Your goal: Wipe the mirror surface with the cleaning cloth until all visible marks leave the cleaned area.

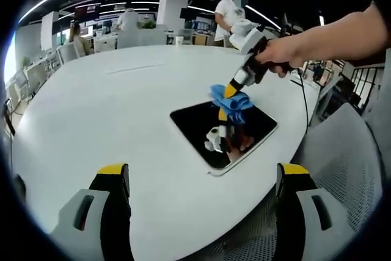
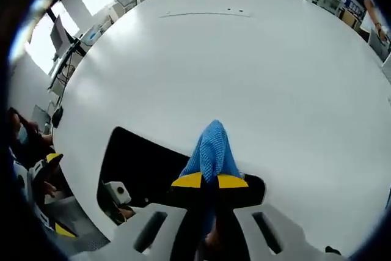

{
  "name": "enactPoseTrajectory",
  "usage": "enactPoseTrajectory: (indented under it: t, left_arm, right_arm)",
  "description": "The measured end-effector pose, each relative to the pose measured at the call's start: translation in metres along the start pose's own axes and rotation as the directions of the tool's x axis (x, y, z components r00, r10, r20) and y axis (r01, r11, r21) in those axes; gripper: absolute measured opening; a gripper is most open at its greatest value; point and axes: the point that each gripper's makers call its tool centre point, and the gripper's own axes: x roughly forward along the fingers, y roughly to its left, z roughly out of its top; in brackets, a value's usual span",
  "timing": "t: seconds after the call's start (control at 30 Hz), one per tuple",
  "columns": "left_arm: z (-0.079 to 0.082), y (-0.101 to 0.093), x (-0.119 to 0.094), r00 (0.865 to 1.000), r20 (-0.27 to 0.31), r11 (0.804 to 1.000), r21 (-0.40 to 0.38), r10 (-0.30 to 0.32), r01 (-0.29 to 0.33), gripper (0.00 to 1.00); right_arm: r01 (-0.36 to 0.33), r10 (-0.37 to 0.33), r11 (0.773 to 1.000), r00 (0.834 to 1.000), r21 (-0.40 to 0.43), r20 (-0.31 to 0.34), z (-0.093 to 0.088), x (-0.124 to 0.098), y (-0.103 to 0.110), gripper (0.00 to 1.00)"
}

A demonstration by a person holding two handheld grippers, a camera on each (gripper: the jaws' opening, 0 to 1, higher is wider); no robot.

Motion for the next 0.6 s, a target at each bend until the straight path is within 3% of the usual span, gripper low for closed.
enactPoseTrajectory:
  t: [0.37, 0.6]
  left_arm:
    - [0.000, 0.001, -0.001, 1.000, 0.002, 1.000, 0.008, 0.007, -0.007, 0.99]
    - [0.001, 0.003, -0.001, 1.000, 0.006, 1.000, 0.007, 0.015, -0.015, 0.99]
  right_arm:
    - [0.014, -0.014, 1.000, 1.000, 0.018, 0.012, -0.018, -0.007, 0.006, 0.01]
    - [0.004, -0.005, 0.997, 1.000, 0.075, 0.018, -0.031, -0.012, 0.009, 0.01]
